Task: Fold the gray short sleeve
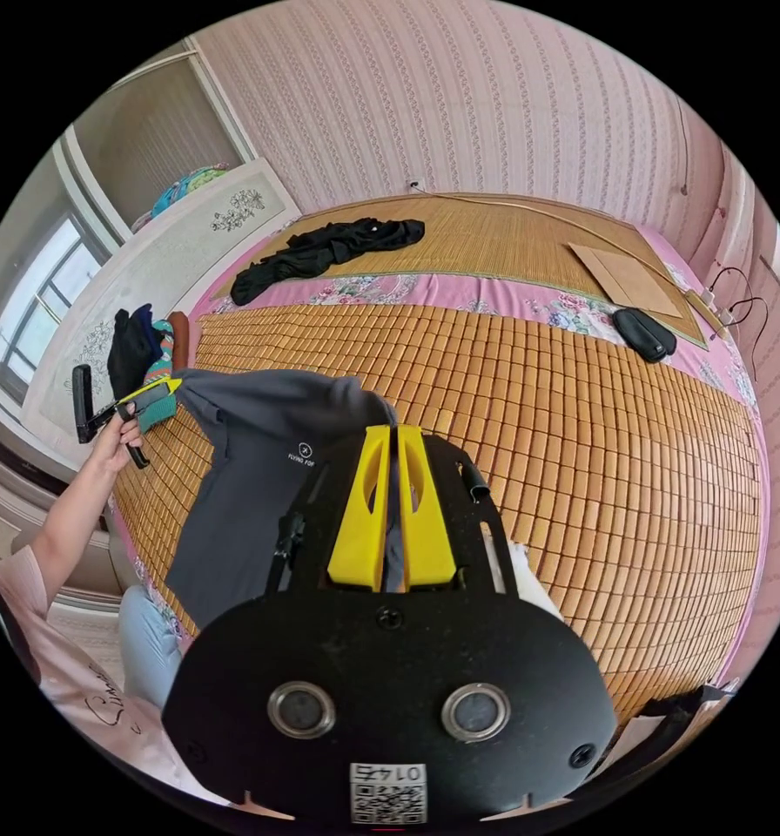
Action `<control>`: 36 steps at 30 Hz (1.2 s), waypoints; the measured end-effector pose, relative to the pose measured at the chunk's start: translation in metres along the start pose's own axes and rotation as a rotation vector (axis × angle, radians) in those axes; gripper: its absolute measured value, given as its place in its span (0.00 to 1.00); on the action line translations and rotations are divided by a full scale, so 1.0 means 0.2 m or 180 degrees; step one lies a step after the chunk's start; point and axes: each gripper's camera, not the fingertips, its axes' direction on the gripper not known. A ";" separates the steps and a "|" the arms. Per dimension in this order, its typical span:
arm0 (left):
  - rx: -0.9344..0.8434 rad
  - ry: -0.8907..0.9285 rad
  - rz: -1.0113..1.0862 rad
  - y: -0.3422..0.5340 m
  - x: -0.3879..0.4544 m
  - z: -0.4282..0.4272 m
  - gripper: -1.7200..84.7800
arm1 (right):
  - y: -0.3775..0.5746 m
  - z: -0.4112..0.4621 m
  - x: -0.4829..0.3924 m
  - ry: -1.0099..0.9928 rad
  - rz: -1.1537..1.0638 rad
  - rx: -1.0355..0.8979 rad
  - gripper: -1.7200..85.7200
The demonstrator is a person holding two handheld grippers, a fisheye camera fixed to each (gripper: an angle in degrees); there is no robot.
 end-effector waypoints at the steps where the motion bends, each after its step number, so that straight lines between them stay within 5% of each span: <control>1: 0.0004 0.0018 0.0018 0.03 -0.01 -0.02 0.01 | 0.07 -0.02 0.01 -0.0044 -0.0043 0.0001 0.03; 7: -0.0117 0.0354 0.0232 0.49 0.01 -0.28 0.01 | 0.58 -0.17 0.03 -0.0381 -0.0102 -0.0014 0.03; 14: -0.0787 0.0349 -0.0345 1.13 -0.05 -0.17 0.01 | 1.08 0.10 0.19 -0.0582 0.0550 -0.0696 0.03; 23: -0.0358 0.0629 -0.0279 1.16 0.00 -0.30 0.01 | 1.16 -0.08 0.28 -0.0727 0.0643 -0.0179 0.04; 28: -0.0786 -0.0005 -0.0130 1.29 0.05 -0.15 0.05 | 1.24 0.12 0.34 -0.0556 0.0728 -0.0704 0.07; 36: -0.0694 -0.0986 0.0381 1.28 0.24 -0.29 0.07 | 1.21 -0.02 0.25 0.0016 0.0491 -0.0345 0.09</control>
